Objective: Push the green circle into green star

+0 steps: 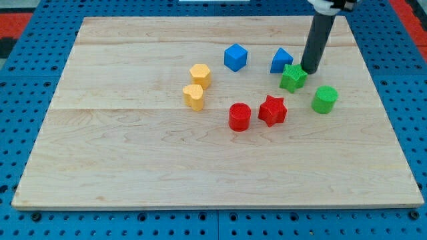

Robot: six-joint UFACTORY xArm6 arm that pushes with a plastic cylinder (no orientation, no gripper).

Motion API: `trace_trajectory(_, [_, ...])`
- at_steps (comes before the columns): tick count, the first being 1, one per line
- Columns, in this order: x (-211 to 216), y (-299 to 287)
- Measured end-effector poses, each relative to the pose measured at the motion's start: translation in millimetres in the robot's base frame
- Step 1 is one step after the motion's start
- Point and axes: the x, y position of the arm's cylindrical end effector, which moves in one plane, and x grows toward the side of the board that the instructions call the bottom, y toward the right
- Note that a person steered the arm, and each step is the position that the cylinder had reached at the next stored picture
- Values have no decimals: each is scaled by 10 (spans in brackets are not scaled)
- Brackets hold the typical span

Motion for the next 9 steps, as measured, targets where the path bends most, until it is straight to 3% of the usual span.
trace_trajectory(3, [48,-169])
trace_trajectory(4, [84,385])
trace_trajectory(6, [733,716])
trace_trajectory(7, [736,145])
trace_trajectory(9, [701,-58])
